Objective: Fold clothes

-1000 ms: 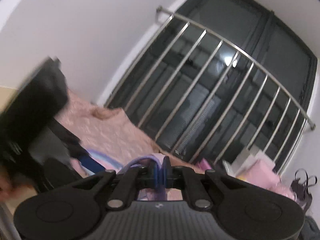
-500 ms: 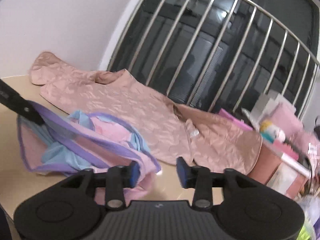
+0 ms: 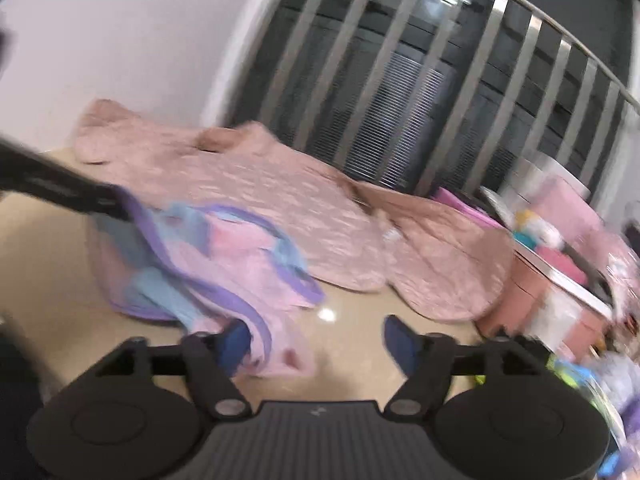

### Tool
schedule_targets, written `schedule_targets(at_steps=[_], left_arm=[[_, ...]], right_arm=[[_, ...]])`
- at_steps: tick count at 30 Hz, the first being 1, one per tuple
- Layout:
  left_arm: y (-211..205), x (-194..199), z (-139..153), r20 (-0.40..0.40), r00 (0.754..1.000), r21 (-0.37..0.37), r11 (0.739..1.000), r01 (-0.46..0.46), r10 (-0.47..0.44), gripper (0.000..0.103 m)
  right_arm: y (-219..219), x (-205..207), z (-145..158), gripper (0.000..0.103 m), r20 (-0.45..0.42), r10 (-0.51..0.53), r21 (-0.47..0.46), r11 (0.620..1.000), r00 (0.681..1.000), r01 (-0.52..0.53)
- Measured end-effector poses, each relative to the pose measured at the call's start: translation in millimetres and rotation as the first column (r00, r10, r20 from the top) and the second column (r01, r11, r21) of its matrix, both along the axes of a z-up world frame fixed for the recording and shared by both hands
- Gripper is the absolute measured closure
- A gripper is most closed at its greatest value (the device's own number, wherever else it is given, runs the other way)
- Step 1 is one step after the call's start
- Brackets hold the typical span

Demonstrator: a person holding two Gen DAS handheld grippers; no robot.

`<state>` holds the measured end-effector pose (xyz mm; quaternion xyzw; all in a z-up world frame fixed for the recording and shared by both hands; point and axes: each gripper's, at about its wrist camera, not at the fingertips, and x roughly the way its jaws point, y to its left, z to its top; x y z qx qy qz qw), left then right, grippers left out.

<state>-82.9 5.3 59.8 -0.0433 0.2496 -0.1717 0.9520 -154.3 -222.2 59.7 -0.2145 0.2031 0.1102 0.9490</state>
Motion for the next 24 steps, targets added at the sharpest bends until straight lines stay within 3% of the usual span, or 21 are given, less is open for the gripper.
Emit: schedule_targets(at_steps=[4, 7, 9, 11, 12, 13, 14, 15, 16, 17, 21, 24], left_arm=[[0, 0, 10, 0.008, 0.999, -0.046, 0.998, 0.040, -0.039, 0.099], [0, -4, 16, 0.013, 0.998, -0.055, 0.997, 0.057, -0.056, 0.099], [0, -7, 18, 0.021, 0.998, -0.042, 0.998, 0.052, -0.051, 0.099], [0, -9, 19, 0.028, 0.999, -0.028, 0.999, 0.044, -0.043, 0.099], [0, -10, 19, 0.032, 0.999, -0.020, 0.999, 0.039, -0.039, 0.098], [1, -10, 17, 0.033, 0.999, -0.007, 1.000, 0.030, -0.030, 0.097], [0, -11, 14, 0.037, 0.999, 0.009, 1.000, 0.018, -0.018, 0.088], [-2, -12, 9, 0.037, 0.999, 0.030, 1.000, 0.004, -0.005, 0.064], [-5, -12, 5, 0.038, 0.999, 0.052, 0.999, -0.010, 0.008, 0.054], [-8, -13, 1, 0.036, 0.999, 0.072, 0.997, -0.020, 0.017, 0.050], [-35, -19, -23, -0.044, 0.999, 0.120, 0.992, 0.036, -0.031, 0.050], [-56, -27, -36, -0.053, 0.999, 0.198, 0.980, 0.010, 0.001, 0.050]], right_arm=[[29, -11, -7, 0.028, 0.029, 0.182, -0.046, 0.983, 0.983, -0.180], [51, -9, -11, 0.030, 0.049, 0.246, -0.038, 0.969, 0.968, -0.244], [61, 2, -16, 0.046, 0.042, 0.247, -0.041, 0.968, 0.968, -0.246], [70, 14, -20, 0.086, 0.023, 0.231, -0.042, 0.972, 0.973, -0.230], [72, 21, -22, 0.095, 0.006, 0.212, -0.041, 0.976, 0.977, -0.212], [72, 25, -22, 0.096, 0.001, 0.187, -0.040, 0.982, 0.982, -0.187], [72, 25, -20, 0.095, 0.012, 0.166, -0.044, 0.985, 0.986, -0.165], [68, 24, -15, 0.095, 0.026, 0.147, -0.036, 0.989, 0.989, -0.146], [63, 22, -10, 0.095, 0.039, 0.129, -0.023, 0.991, 0.991, -0.128], [58, 20, -5, 0.095, 0.053, 0.111, -0.010, 0.994, 0.992, -0.110], [31, 10, 16, 0.095, 0.095, 0.027, 0.041, 0.999, 0.995, -0.031], [9, 2, 28, 0.096, 0.109, -0.035, 0.087, 0.996, 0.993, 0.026]])
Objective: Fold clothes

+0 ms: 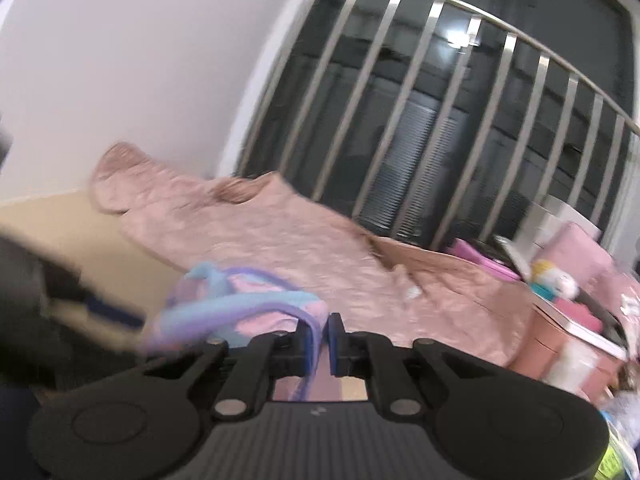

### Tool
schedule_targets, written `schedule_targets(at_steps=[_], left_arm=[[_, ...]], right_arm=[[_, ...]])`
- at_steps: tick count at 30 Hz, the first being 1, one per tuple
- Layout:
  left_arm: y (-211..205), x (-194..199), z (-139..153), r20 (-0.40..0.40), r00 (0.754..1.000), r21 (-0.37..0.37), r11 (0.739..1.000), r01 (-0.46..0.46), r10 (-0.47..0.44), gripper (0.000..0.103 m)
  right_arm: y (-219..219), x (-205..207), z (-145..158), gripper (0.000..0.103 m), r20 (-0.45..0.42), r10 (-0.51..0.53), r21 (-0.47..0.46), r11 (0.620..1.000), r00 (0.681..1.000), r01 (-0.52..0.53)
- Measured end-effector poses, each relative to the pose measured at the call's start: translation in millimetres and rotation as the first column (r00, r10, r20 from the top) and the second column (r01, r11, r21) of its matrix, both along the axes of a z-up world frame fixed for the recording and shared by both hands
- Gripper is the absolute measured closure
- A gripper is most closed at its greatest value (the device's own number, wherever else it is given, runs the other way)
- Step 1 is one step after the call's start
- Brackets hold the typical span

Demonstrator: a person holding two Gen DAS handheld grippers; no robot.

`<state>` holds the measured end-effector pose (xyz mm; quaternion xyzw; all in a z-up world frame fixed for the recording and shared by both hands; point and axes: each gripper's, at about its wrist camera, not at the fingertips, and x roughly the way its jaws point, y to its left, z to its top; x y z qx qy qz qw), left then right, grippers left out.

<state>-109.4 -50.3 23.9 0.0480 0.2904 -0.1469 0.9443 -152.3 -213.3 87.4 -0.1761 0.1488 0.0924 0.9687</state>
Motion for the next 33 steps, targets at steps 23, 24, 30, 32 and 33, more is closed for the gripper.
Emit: schedule_targets(at_steps=[23, 24, 30, 32, 33], left_arm=[[64, 48, 188, 0.318, 0.948, -0.138, 0.990, 0.028, 0.017, 0.102], [68, 51, 210, 0.344, 0.939, -0.143, 0.989, 0.032, 0.019, 0.102], [75, 49, 326, 0.500, 0.865, -0.149, 0.988, 0.041, 0.040, 0.102], [74, 41, 352, 0.546, 0.837, -0.138, 0.990, 0.035, 0.047, 0.102], [75, 38, 362, 0.557, 0.829, -0.138, 0.990, 0.036, 0.047, 0.101]], right_arm=[[-44, 47, 90, 0.097, 0.118, 0.038, -0.007, 0.999, 0.992, -0.037], [-42, 52, 112, 0.097, 0.152, 0.056, -0.018, 0.998, 0.987, -0.054], [-40, 71, 227, 0.097, 0.262, 0.141, -0.014, 0.990, 0.955, -0.142], [-41, 69, 256, 0.097, 0.273, 0.170, 0.002, 0.984, 0.947, -0.177], [-42, 67, 269, 0.097, 0.280, 0.183, 0.011, 0.981, 0.942, -0.194]])
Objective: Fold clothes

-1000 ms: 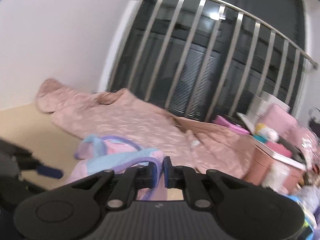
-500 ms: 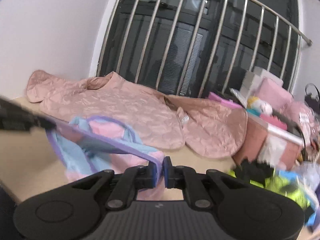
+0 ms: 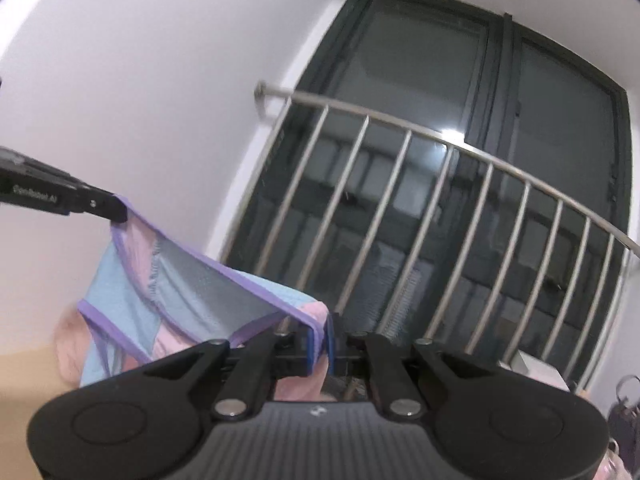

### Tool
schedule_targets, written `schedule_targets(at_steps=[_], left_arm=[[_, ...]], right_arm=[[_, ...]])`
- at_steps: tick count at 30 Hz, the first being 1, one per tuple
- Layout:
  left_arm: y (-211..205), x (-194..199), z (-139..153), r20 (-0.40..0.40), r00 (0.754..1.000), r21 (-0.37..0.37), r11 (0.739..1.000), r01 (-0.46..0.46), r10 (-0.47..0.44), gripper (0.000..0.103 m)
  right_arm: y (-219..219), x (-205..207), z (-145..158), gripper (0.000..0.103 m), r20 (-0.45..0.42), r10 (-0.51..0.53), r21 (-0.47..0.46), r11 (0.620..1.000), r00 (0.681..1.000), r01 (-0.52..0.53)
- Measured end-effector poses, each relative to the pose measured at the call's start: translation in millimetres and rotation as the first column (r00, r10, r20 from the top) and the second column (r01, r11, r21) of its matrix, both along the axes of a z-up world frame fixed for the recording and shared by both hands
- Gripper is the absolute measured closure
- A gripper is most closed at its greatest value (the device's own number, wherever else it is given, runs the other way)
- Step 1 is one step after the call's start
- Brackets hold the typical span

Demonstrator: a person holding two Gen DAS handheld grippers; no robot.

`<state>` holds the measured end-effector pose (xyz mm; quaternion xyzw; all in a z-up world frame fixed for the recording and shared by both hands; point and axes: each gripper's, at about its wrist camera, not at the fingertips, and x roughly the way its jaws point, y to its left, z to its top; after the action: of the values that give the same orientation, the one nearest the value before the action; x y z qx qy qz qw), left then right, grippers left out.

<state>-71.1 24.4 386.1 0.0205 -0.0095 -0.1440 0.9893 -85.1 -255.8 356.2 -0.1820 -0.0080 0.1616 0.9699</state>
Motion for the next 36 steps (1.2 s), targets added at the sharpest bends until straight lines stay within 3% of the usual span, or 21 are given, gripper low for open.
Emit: schedule_targets(at_steps=[4, 7, 12, 16, 22, 25, 28, 29, 31, 32, 33, 36], left_arm=[[1, -7, 18, 0.013, 1.000, -0.001, 1.000, 0.012, -0.012, 0.102], [1, -4, 1, -0.017, 1.000, 0.015, 1.000, 0.010, -0.010, 0.101], [8, 24, -34, -0.137, 0.991, 0.026, 1.000, 0.003, 0.000, 0.102], [9, 35, -55, -0.179, 0.984, 0.036, 0.999, 0.014, -0.007, 0.102], [1, 25, -67, -0.188, 0.977, 0.038, 0.993, 0.111, -0.102, 0.102], [-2, 17, -77, -0.196, 0.967, -0.022, 0.987, 0.159, -0.161, 0.102], [-5, 6, -109, -0.220, 0.955, -0.073, 0.980, 0.186, -0.198, 0.101], [-5, 1, -125, -0.231, 0.953, -0.085, 0.980, 0.181, -0.196, 0.099], [-4, -11, -167, -0.257, 0.959, -0.094, 0.991, 0.098, -0.119, 0.083], [-5, -17, -188, -0.267, 0.962, -0.068, 0.997, 0.045, -0.062, 0.061], [-7, -23, -207, -0.276, 0.961, -0.036, 0.999, 0.029, -0.038, 0.057], [-12, -34, -247, -0.328, 0.945, 0.032, 0.999, 0.015, -0.004, 0.054]], right_arm=[[-7, -7, 27, 0.097, 0.029, 0.024, 0.023, 0.999, 0.999, -0.024], [-4, -3, 24, 0.096, 0.007, 0.028, 0.028, 0.999, 1.000, -0.029], [9, 30, -12, 0.096, -0.130, 0.037, -0.001, 0.999, 0.991, -0.038], [16, 60, -50, 0.096, -0.227, 0.027, -0.018, 0.999, 0.974, -0.032], [10, 67, -84, 0.096, -0.223, -0.016, -0.018, 1.000, 0.975, 0.012], [2, 71, -77, 0.096, -0.184, -0.055, 0.020, 0.998, 0.981, 0.059], [1, 71, -57, 0.096, -0.150, 0.012, 0.063, 0.998, 0.989, -0.002], [5, 72, -52, 0.096, -0.153, 0.049, 0.060, 0.997, 0.987, -0.040], [22, 76, -54, 0.096, -0.190, 0.120, 0.021, 0.993, 0.975, -0.118], [31, 78, -60, 0.096, -0.211, 0.150, 0.000, 0.988, 0.966, -0.153], [42, 79, -71, 0.096, -0.236, 0.170, -0.031, 0.983, 0.957, -0.182], [70, 77, -117, 0.096, -0.326, 0.220, -0.091, 0.961, 0.920, -0.262]])
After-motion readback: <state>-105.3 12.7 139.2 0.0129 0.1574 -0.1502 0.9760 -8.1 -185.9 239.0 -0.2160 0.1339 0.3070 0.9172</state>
